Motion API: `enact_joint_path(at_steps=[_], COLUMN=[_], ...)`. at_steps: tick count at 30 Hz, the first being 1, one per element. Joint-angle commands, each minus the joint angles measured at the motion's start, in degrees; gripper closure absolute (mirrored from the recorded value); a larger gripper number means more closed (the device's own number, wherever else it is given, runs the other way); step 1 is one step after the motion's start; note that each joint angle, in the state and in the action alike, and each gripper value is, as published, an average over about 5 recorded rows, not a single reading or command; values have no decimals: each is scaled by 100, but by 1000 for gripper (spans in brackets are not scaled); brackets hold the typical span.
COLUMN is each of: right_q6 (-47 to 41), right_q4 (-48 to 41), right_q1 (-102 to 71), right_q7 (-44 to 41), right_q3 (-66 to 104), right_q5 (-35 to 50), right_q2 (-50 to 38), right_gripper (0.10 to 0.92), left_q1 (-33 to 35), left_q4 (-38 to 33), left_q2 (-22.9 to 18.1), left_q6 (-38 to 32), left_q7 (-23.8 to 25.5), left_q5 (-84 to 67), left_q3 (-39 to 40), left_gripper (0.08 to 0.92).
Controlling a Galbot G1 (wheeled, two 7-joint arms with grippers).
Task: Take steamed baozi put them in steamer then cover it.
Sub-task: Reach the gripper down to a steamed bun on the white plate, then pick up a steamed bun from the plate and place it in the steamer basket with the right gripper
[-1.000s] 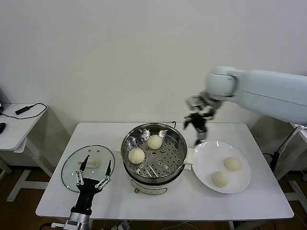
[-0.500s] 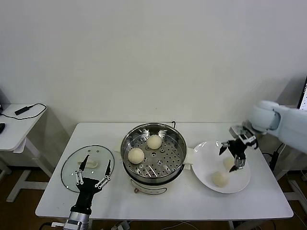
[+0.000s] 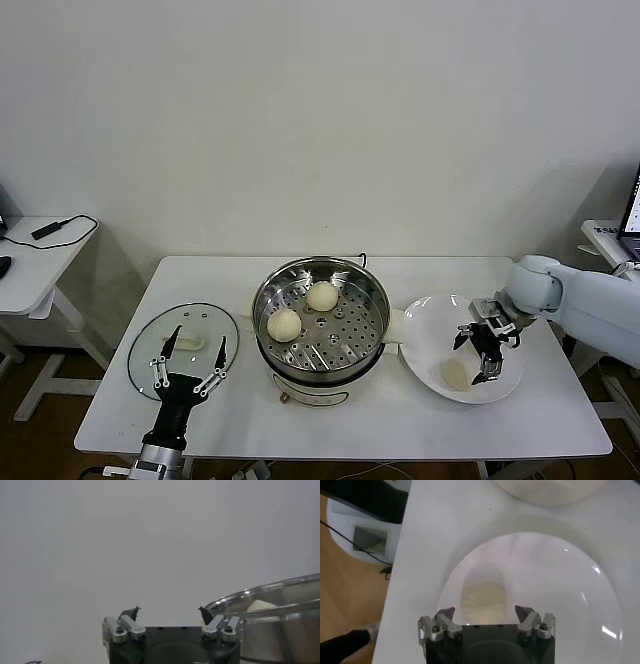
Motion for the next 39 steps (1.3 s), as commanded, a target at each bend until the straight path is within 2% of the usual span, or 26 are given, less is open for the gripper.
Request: enact_joint_path(at_steps=[1, 7, 17, 26, 32, 39], right_q6=[-23, -46, -17, 218, 1025, 2135], right_q4=[-218, -233, -102, 403, 491, 903], right_q1=[-495, -519, -291, 1129, 2861, 3889], right_q7=[167, 164, 219, -111, -543, -632], right_q3=[278, 293, 138, -443, -978, -1026], right_q5=[-164, -207, -192, -54, 340, 463], right_q2=[139, 153, 126, -46, 418, 1442], right_gripper=[203, 208, 307, 351, 355, 363], left_q1=[6, 7, 0, -4, -7, 10], left_q4=[20, 34, 35, -7, -19, -49], left_q2=[-5, -10, -14, 2, 13, 19], left_q6=[-8, -17, -14, -9, -9, -2], left_q7=[3, 1, 0, -1, 2, -1], left_q5=[1, -2, -10, -26, -24, -20], left_q3=[1, -13, -35, -53, -18, 2], left_gripper=[177, 177, 177, 177, 177, 177])
